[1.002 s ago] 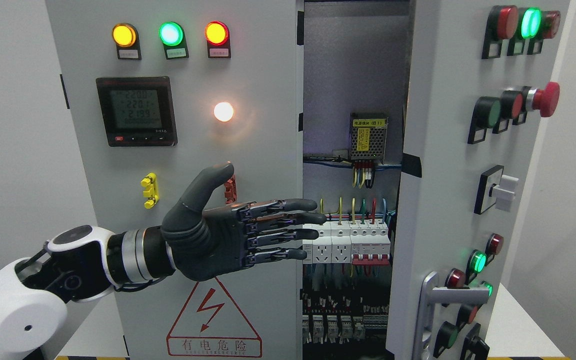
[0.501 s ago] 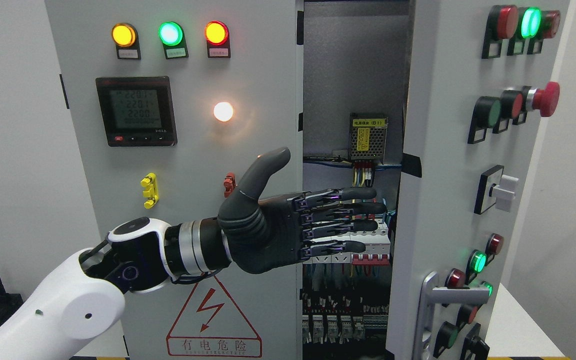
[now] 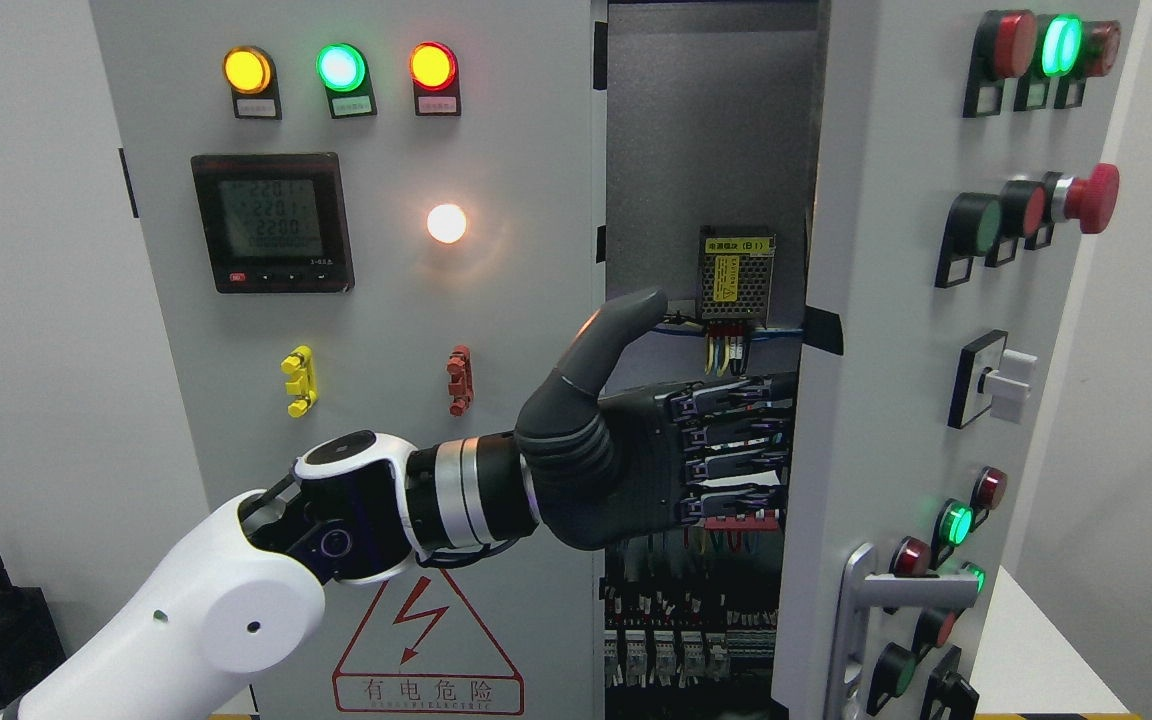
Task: Open door with both hands
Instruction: 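Insert left hand fingers behind the edge of the push-button door, then pull the push-button door outward with the left hand, swinging it open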
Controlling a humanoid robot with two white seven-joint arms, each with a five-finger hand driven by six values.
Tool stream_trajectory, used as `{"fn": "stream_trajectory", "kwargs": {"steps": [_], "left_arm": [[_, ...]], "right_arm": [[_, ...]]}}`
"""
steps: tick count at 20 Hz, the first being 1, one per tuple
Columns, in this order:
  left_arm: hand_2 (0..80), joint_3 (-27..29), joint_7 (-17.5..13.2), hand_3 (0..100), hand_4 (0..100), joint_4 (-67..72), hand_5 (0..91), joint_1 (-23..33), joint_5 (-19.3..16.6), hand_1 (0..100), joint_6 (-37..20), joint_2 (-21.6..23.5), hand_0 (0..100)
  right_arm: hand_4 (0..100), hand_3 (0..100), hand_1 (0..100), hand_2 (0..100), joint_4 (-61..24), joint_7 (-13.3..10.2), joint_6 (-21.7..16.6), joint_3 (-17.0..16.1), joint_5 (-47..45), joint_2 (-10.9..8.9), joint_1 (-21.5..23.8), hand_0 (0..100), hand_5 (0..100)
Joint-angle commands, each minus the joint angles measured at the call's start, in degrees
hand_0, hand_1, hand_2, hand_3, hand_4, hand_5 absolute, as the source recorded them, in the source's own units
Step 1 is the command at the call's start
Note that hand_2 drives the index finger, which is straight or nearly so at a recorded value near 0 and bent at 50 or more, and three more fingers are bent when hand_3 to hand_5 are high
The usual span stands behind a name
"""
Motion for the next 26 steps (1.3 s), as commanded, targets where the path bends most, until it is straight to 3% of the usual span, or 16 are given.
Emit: {"fn": "stream_trajectory", "kwargs": {"steps": [1,7,17,22,26], "left_arm": [[0.0,-0.3,1.0,0,3,0.6,0.0,0.2,-1.0,0,-0.1,-6.0,0],[0.0,-0.8,2.9,0,3,0.6,0.0,0.3,-2.0,0,-0.1,-8.2,0],[0.0,-5.2,3.0,0,3,0.4,0.0,-3.8,-1.0,0,-0.8,-7.9,0],[0.0,-10.2,4.1,0,3,0.4,0.0,-7.9,2.8,0,-4.1,-7.7,0],[0.0,-12.5,4.6,0,3,0.7,0.0,-9.6,3.4,0,-4.9,-8.7,0]], "right_arm": [[0,0,0,0,0.0,0.0,0.0,0.0,0.0,0.0,0.0,0,0],[0,0,0,0,0.0,0.0,0.0,0.0,0.1,0.0,0.0,0,0],[0,0,0,0,0.0,0.0,0.0,0.0,0.0,0.0,0.0,0,0],[0,0,0,0,0.0,0.0,0.0,0.0,0.0,0.0,0.0,0,0],[0,0,0,0,0.0,0.0,0.0,0.0,0.0,0.0,0.0,0,0]]}}
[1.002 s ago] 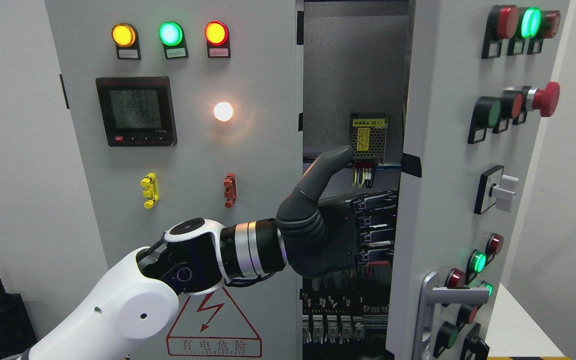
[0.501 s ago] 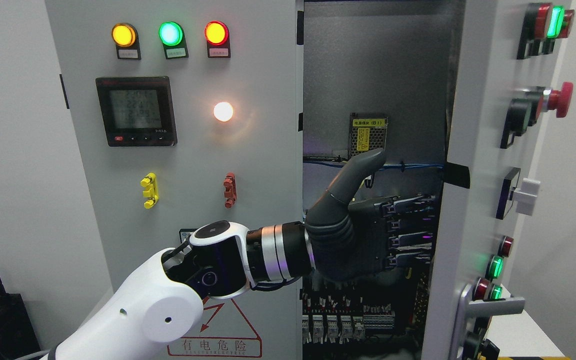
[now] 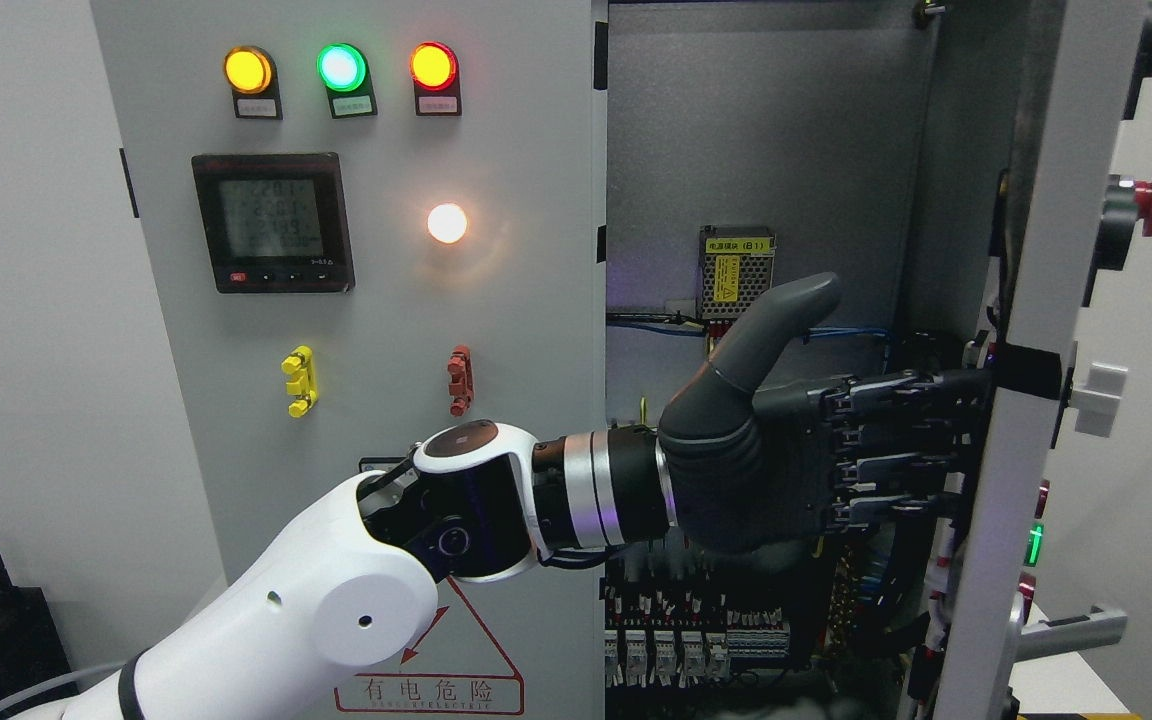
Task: Open door with both hands
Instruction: 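Pull the push-button door outward with the left hand, swinging it open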
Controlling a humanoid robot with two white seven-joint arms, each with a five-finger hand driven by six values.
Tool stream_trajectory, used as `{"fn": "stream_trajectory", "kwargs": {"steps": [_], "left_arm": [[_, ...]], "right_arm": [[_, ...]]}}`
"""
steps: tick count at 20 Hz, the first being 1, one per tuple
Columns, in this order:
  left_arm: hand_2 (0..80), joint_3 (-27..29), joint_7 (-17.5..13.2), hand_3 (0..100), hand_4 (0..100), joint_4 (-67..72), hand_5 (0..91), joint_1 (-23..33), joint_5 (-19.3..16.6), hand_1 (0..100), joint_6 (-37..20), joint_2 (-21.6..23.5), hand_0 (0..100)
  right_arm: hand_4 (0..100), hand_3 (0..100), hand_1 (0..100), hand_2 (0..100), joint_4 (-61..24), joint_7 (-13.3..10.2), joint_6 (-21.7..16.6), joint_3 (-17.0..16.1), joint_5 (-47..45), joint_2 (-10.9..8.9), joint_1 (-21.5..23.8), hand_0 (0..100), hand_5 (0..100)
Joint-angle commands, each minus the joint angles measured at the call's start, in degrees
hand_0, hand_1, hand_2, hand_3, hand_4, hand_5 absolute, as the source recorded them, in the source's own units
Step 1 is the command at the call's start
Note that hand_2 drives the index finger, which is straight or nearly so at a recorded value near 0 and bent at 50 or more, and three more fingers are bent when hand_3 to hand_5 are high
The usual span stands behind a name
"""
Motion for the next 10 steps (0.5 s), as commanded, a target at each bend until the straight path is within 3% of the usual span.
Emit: {"fn": "stream_trajectory", "kwargs": {"steps": [1,10], "left_arm": [[0.0,-6.3,0.4,0,3,0.5,0.0,-3.1,2.1,0,-0.7,-1.9,0],[0.0,-13.2,0.8,0,3,5.1,0.0,-7.0,5.3,0,-4.7,-5.2,0]], "right_arm": [[0,0,0,0,0.0,0.0,0.0,0.0,0.1,0.0,0.0,0,0],[0,0,0,0,0.0,0.0,0.0,0.0,0.0,0.0,0.0,0,0]]}}
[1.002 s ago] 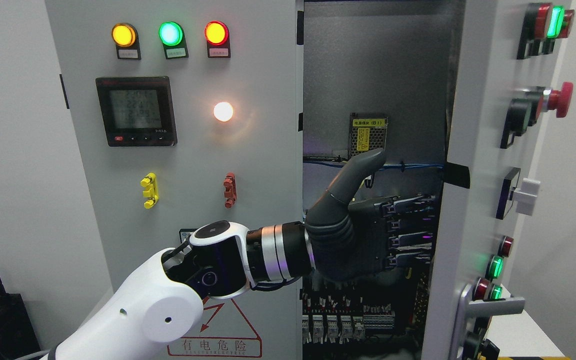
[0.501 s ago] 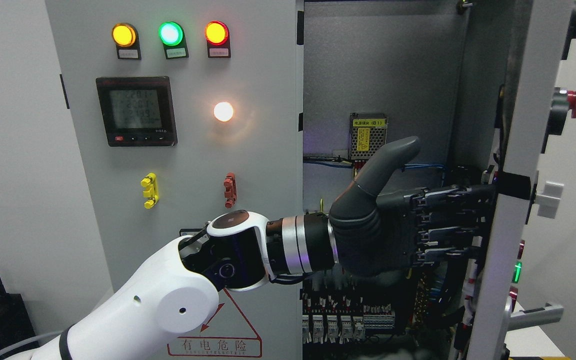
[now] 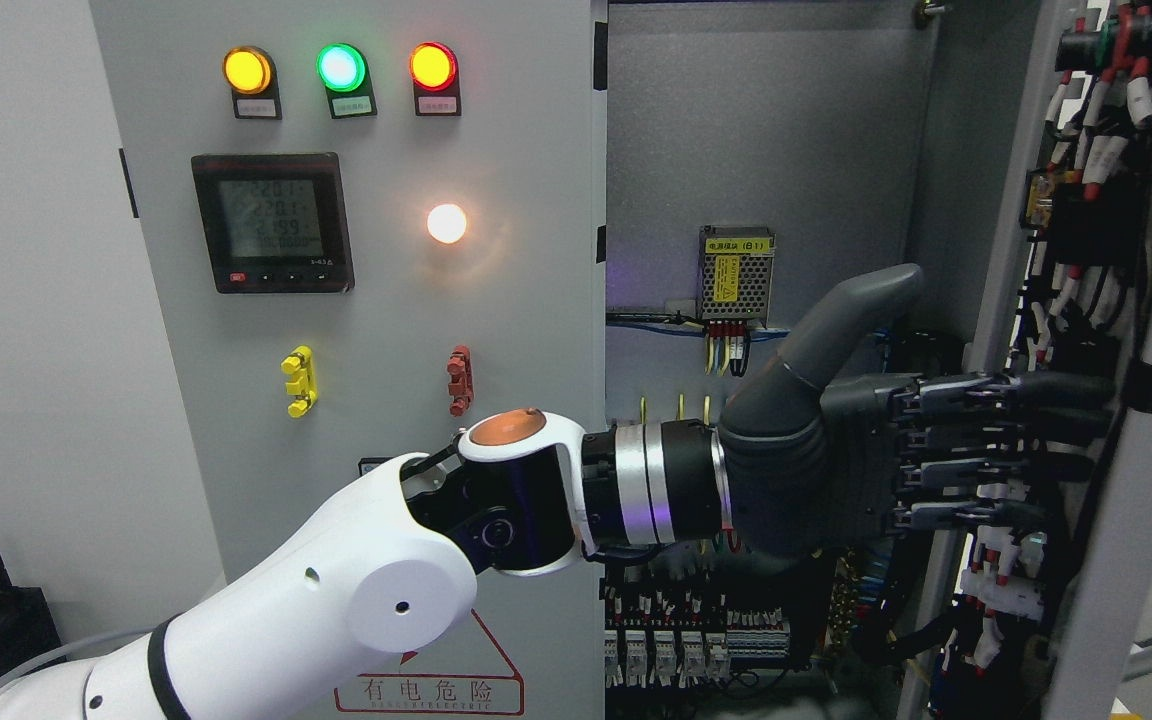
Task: Open door with both hands
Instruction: 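Pull the push-button door outward with the left hand, swinging it open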
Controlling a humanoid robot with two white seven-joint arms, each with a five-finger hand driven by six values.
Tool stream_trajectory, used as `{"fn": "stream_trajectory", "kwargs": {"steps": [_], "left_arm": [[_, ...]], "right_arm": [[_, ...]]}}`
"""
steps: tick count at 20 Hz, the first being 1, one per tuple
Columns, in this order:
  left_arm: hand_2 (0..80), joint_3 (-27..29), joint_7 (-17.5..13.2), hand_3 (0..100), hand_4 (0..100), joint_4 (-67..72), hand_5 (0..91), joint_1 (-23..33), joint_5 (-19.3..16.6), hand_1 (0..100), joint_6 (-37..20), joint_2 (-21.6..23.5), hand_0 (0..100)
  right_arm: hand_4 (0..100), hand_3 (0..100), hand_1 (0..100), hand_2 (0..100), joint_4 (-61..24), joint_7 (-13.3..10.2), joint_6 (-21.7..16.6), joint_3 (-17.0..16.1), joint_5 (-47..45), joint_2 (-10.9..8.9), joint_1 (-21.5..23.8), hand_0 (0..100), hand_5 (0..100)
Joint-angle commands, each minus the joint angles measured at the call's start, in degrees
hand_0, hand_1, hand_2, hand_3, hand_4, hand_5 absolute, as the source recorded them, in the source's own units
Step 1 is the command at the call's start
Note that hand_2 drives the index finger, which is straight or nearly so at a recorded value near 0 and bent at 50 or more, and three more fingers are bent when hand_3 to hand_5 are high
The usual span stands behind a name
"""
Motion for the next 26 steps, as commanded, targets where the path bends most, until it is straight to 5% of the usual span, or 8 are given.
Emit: {"fn": "stream_trajectory", "kwargs": {"steps": [1,11,16,26], "left_arm": [[0.0,-8.1,0.3,0,3,3.3,0.0,-2.8,2.3,0,-2.1,-3.1,0],[0.0,-10.3,4.5,0,3,3.3,0.0,-5.0,3.0,0,-3.3,-6.9,0],[0.0,-15.9,7.9,0,3,3.3,0.0,-9.1,7.3,0,-9.0,-8.1,0],[0.0,-17.1,12.7,0,3,3.4,0.0,-9.9,7.1,0,-9.6,-11.7,0]], "right_arm": [[0,0,0,0,0.0,0.0,0.0,0.0,0.0,0.0,0.0,0,0],[0,0,0,0,0.0,0.0,0.0,0.0,0.0,0.0,0.0,0,0],[0,0,0,0,0.0,0.0,0.0,0.0,0.0,0.0,0.0,0,0],[0,0,0,0,0.0,0.0,0.0,0.0,0.0,0.0,0.0,0,0]]}}
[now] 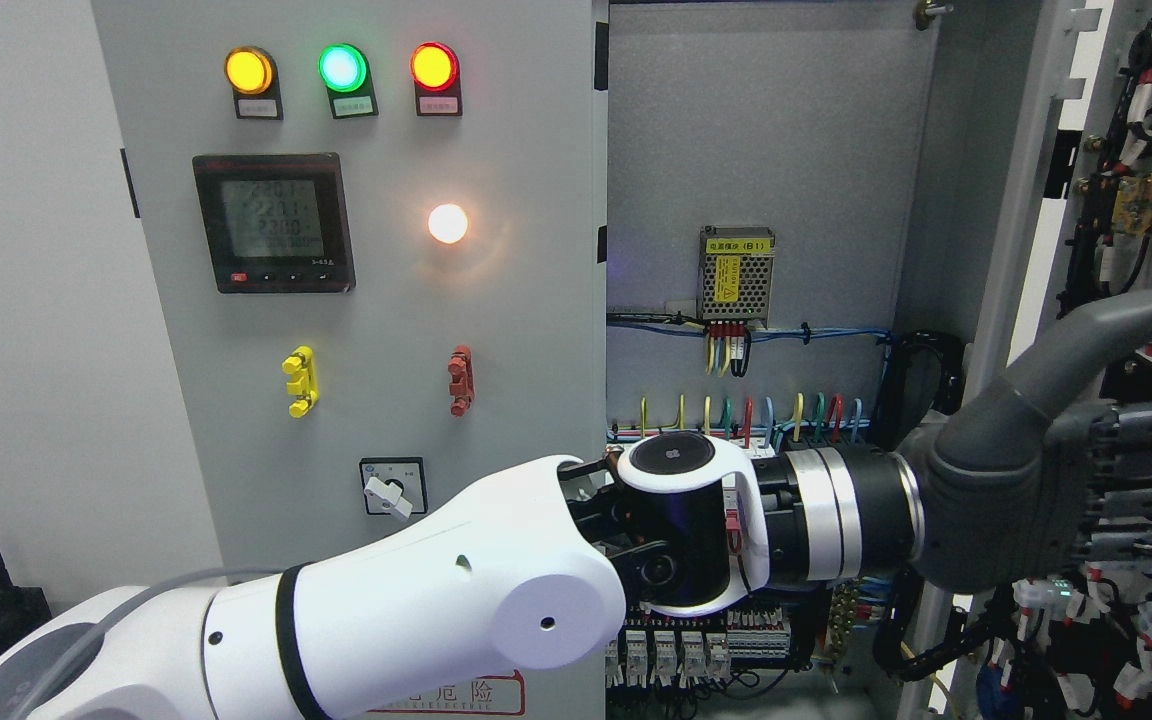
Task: Open door with both hands
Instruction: 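Pull the push-button door outward with the left hand, swinging it open, then push the push-button door farther open with the left arm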
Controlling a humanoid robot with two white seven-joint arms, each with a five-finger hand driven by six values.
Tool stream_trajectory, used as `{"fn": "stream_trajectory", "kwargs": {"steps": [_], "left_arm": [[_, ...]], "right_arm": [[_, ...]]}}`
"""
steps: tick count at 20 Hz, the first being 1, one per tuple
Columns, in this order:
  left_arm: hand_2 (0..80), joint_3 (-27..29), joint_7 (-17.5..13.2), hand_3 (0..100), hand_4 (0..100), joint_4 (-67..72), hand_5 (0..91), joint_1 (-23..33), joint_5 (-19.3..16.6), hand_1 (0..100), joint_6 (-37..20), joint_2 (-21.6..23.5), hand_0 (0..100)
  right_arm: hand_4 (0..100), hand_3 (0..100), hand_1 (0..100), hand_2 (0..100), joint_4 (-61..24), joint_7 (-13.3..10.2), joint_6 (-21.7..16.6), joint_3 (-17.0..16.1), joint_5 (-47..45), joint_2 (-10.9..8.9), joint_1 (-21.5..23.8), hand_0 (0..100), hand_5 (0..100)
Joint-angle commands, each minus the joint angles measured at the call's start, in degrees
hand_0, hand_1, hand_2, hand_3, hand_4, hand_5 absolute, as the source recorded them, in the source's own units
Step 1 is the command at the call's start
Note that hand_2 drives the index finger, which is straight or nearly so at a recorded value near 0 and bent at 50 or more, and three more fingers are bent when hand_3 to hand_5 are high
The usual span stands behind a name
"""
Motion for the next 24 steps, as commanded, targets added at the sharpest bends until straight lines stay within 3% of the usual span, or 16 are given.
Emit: {"fn": "stream_trajectory", "kwargs": {"steps": [1,6,14,24], "left_arm": [[0.0,-4.1,1.9,0,3,0.4,0.0,-0.7,0.2,0,-0.1,-3.3,0],[0.0,-5.2,4.7,0,3,0.3,0.0,-0.9,0.3,0,-2.1,-4.1,0],[0.0,-5.2,6.7,0,3,-0.1,0.0,-1.2,0.8,0,-3.7,-4.6,0],[0.0,-5.1,7.1,0,3,-1.5,0.0,-1.6,2.2,0,-4.3,-4.9,0]], "right_arm": [[0,0,0,0,0.0,0.0,0.0,0.0,0.0,0.0,0.0,0,0],[0,0,0,0,0.0,0.0,0.0,0.0,0.0,0.0,0.0,0,0],[0,0,0,0,0.0,0.0,0.0,0.0,0.0,0.0,0.0,0,0],[0,0,0,0,0.0,0.0,0.0,0.0,0.1,0.0,0.0,0,0]]}}
